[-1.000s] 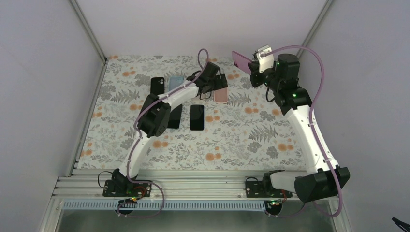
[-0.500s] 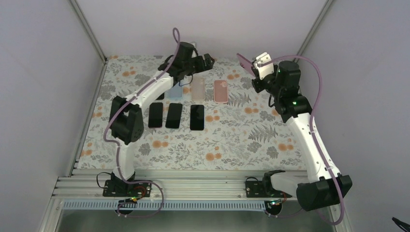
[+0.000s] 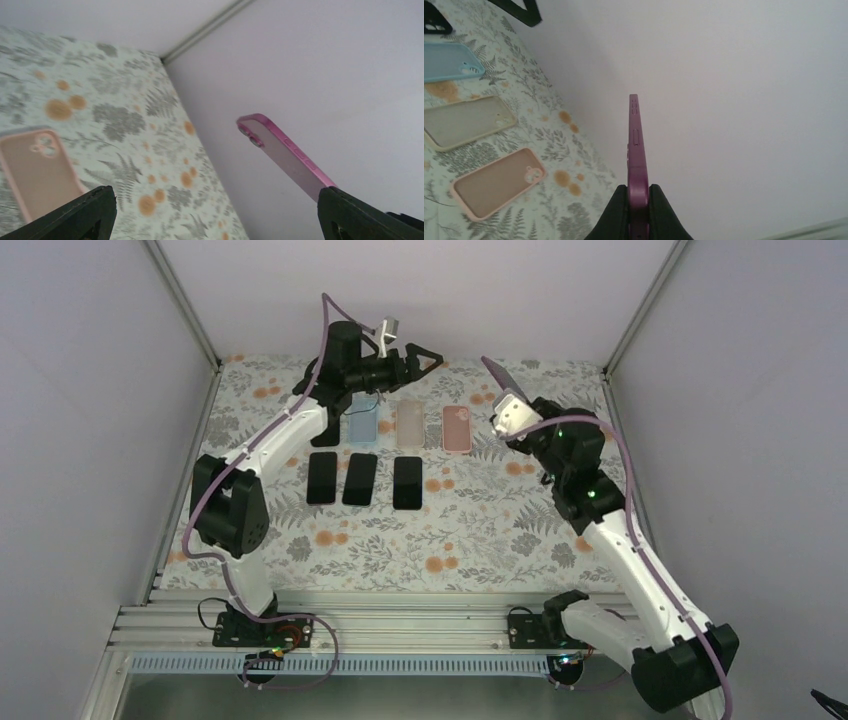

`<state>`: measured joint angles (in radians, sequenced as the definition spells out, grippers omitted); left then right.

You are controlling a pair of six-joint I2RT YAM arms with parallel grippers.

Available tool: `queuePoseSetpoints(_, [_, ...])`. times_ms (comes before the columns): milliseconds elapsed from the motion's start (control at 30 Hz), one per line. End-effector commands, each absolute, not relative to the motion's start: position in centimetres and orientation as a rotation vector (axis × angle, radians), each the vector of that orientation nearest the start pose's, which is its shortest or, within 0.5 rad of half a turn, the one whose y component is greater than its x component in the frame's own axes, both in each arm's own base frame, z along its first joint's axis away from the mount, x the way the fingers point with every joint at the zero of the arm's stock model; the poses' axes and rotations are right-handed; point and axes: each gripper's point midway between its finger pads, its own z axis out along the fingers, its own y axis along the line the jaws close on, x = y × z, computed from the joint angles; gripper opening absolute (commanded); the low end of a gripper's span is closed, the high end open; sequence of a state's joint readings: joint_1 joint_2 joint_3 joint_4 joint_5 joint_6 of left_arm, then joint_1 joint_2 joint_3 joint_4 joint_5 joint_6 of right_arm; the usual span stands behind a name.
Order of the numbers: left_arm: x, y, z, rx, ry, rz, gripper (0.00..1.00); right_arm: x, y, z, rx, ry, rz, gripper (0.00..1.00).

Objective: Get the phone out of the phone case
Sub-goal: Place the phone case at the center of the board.

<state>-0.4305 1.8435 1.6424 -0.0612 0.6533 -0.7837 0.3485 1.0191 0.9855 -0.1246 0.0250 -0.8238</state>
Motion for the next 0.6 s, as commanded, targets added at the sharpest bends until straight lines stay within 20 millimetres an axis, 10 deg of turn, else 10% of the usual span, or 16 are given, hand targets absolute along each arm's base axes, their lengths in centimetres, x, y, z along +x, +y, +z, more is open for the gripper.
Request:
queuePoseSetpoints(0, [42.2,-33.4,35.8,0.251,1.928,-1.620,1.00,32.8,12.6,40.3,-0.959,1.160,-0.600,0.04])
queuePoseSetpoints(567, [38.1,-34.7,36.3,0.387,1.863,-1.840,0.80,27.9,14.8,37.4,-1.075,0.822,-0.883,0.03])
